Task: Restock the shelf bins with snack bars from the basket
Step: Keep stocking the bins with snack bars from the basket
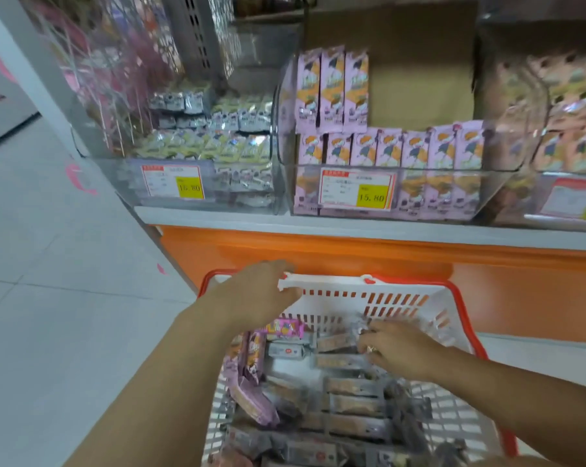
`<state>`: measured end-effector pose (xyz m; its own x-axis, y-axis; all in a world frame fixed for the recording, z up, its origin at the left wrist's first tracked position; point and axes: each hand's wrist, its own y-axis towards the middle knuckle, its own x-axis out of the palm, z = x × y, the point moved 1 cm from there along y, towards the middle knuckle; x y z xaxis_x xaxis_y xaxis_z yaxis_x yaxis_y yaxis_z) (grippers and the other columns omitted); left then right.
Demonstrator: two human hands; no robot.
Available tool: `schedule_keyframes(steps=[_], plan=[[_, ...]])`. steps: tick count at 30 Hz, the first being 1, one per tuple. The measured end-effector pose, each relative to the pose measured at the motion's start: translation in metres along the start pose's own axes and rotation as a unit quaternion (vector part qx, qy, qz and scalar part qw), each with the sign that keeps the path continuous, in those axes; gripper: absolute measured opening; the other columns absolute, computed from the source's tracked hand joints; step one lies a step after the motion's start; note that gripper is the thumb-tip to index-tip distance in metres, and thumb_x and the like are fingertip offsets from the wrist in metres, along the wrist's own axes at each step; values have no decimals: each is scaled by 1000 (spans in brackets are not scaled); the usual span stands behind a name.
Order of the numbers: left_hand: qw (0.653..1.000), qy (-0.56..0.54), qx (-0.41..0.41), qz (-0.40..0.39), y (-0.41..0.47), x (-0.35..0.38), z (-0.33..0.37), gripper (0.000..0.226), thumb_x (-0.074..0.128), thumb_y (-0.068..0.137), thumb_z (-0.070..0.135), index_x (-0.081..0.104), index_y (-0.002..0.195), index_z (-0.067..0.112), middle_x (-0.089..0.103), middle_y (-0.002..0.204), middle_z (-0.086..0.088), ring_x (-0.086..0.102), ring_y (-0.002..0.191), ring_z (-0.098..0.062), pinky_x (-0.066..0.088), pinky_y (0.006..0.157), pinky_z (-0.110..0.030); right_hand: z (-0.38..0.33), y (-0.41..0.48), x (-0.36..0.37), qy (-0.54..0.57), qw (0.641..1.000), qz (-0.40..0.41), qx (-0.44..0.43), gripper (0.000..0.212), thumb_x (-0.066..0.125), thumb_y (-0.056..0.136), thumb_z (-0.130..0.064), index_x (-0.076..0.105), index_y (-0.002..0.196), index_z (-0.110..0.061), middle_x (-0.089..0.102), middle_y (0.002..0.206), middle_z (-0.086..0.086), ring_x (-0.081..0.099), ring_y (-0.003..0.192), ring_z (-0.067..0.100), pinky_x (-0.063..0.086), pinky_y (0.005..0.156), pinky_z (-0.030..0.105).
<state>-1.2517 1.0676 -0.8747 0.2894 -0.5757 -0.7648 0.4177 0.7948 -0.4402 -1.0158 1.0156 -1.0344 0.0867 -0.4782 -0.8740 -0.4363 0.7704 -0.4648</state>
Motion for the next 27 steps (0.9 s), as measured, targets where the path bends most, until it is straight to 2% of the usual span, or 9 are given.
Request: schedule_keyframes(steps=[2, 5, 10, 12, 15, 17, 21, 24, 27], plan=[[1000, -19, 10, 0, -4, -4, 5, 51, 45, 98, 38, 32, 146, 25, 37, 149, 0, 41, 132, -17, 34, 104, -27, -16, -14, -36, -24, 992, 112, -48, 9, 64, 87, -29, 63, 96, -27, 49, 114, -6, 60, 86, 15, 48, 72, 27], [996, -84, 27, 2, -18, -11, 13, 49, 45, 98, 39, 33, 145, 28, 37, 149, 3, 42, 130, -16, 36, 99, -24, -37, -30, -80, -61, 968, 212, -121, 30, 81, 63, -18, 60, 81, -30, 57, 93, -7, 61, 66, 14, 52, 57, 26], [977, -204, 62, 26, -49, -26, 17, 44, 49, 97, 37, 42, 140, 29, 49, 131, 8, 45, 113, -3, 38, 79, -10, -72, -51, -162, -130, 924, 282, -221, 18, 64, 72, -10, 55, 75, -25, 60, 87, -9, 56, 77, 14, 47, 72, 26], [970, -231, 76, 26, -62, -29, 13, 40, 54, 95, 35, 49, 135, 30, 56, 128, 7, 53, 108, -2, 40, 77, -8, -84, -55, -182, -166, 894, 324, -261, 14, 50, 87, -11, 56, 82, -22, 64, 98, -5, 56, 87, 16, 47, 80, 32], [950, -289, 101, 65, -81, -37, 6, 28, 59, 93, 26, 57, 121, 29, 69, 102, 6, 63, 97, -5, 47, 80, -15, -103, -57, -212, -239, 831, 414, -285, 39, 29, 103, -17, 67, 96, -21, 67, 113, -3, 59, 101, 21, 43, 92, 36], [921, -345, 112, 140, -91, -46, 1, 26, 61, 92, 24, 59, 117, 28, 70, 89, 5, 66, 91, -10, 49, 87, -26, -116, -58, -232, -228, 805, 468, -285, 32, 33, 101, -13, 65, 96, -19, 66, 119, 4, 59, 110, 25, 41, 99, 41], [852, -432, 92, 281, -98, -61, -10, 27, 64, 89, 35, 58, 115, 36, 72, 90, 7, 65, 94, -8, 50, 94, -40, -143, -53, -260, 63, 816, 551, -167, 10, 55, 88, -13, 57, 91, -23, 62, 119, 0, 55, 109, 13, 44, 97, 36], [805, -487, 78, 330, -95, -67, -17, 17, 64, 89, 34, 58, 102, 43, 71, 87, 11, 65, 96, -10, 50, 93, -45, -173, -40, -267, 389, 813, 425, -91, 21, 63, 89, -21, 49, 96, -35, 58, 106, -13, 62, 90, 5, 52, 85, 31], [781, -509, 81, 353, -91, -73, -21, 27, 60, 92, 34, 61, 119, 32, 71, 96, 8, 66, 96, -10, 51, 94, -46, -188, -18, -274, 486, 785, 380, -54, 20, 64, 89, -20, 50, 100, -29, 60, 104, -11, 66, 87, 12, 55, 82, 35]])
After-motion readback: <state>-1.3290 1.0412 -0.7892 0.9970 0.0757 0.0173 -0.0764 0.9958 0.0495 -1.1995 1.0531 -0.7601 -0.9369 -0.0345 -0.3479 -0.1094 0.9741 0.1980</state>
